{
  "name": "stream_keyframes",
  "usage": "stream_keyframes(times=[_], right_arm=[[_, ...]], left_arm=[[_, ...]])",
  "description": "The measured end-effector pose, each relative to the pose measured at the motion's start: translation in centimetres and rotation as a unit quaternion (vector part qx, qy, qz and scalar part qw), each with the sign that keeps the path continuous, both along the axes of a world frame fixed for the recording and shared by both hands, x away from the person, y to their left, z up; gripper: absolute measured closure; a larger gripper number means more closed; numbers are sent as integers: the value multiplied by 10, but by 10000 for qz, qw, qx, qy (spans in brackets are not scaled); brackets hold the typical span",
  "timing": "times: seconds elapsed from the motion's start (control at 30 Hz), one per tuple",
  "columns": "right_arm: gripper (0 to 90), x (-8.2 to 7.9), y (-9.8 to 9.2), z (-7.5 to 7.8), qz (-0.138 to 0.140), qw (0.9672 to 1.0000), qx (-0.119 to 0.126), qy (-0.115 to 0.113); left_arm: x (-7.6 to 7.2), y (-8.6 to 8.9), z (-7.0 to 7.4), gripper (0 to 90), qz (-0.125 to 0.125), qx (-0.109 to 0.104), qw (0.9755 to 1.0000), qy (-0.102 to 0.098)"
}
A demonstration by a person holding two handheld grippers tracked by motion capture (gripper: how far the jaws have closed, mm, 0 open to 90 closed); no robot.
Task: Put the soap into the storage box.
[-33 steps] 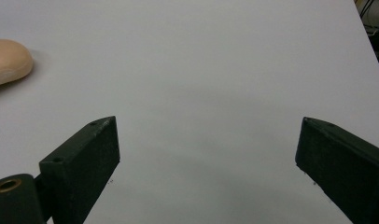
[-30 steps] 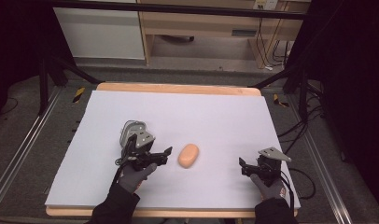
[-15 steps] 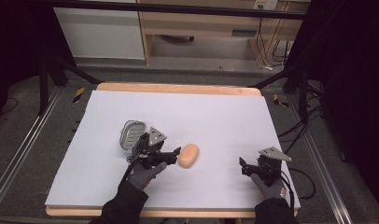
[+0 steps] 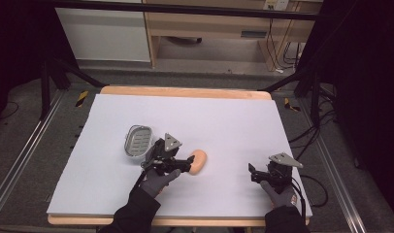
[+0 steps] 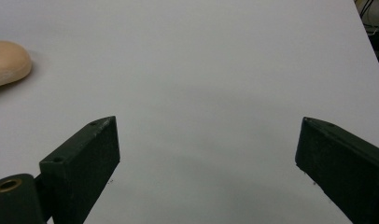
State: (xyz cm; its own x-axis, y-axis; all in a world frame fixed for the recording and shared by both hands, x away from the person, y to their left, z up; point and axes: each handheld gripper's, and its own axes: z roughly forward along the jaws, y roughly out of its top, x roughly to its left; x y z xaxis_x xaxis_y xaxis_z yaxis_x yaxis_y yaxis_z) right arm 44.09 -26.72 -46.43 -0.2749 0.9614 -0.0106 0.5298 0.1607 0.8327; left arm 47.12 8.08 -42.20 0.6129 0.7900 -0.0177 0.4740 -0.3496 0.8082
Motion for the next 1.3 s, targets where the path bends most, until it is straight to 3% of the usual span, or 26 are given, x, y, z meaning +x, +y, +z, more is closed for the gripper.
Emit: stream_keyframes(times=[0.17,0.2,0.57,1.3], right_arm=[[67,1,1,0,8,10000,-23,-2],[67,1,2,0,13,10000,-33,1],[66,1,2,-1,9,10000,-25,22],[66,2,1,-1,16,10000,-31,54]], left_arm=[[3,-5,-5,216,-1,-35,10000,61],[4,-7,-6,214,-31,60,9999,98],[9,-17,-15,201,-71,221,9996,187],[20,-35,-33,184,-93,404,9984,391]])
